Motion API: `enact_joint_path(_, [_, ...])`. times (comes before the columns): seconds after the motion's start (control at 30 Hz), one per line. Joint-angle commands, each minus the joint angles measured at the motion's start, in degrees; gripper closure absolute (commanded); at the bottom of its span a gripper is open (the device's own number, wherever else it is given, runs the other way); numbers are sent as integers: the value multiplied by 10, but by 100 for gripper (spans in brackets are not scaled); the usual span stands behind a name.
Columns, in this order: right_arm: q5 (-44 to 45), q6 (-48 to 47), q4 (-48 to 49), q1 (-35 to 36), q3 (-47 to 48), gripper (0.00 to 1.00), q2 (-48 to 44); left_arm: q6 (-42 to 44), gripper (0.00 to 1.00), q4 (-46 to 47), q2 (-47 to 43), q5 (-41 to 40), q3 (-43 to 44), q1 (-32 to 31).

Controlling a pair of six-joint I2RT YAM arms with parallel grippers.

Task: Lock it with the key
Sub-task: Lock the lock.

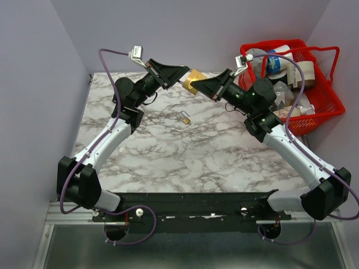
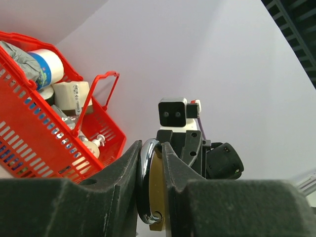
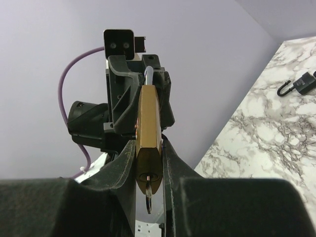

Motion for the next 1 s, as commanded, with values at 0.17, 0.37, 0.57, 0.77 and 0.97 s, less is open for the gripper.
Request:
enact_joint_path(0.17, [-38,-52,20,-16,-66,43,-42,15,100,33,-52,83,-48,23])
enact_joint_path(0.37, [-89,-69,34,-27,-103,36,-62,15,100,32,-71,100,-71,26])
enact_joint_path(0.57, [-224,-130,28,-30,-103,19,-61,20,100,29,-83,129,-75,29])
enact_joint_path(0.77, [-310,-195,-15,-30,-119,35,-84,16,100,53,-97,169,-97,33])
enact_joint_path(0.97, [-327,-219,-34,-30,-121,56,-90,4,100,67,-101,168,-108,33])
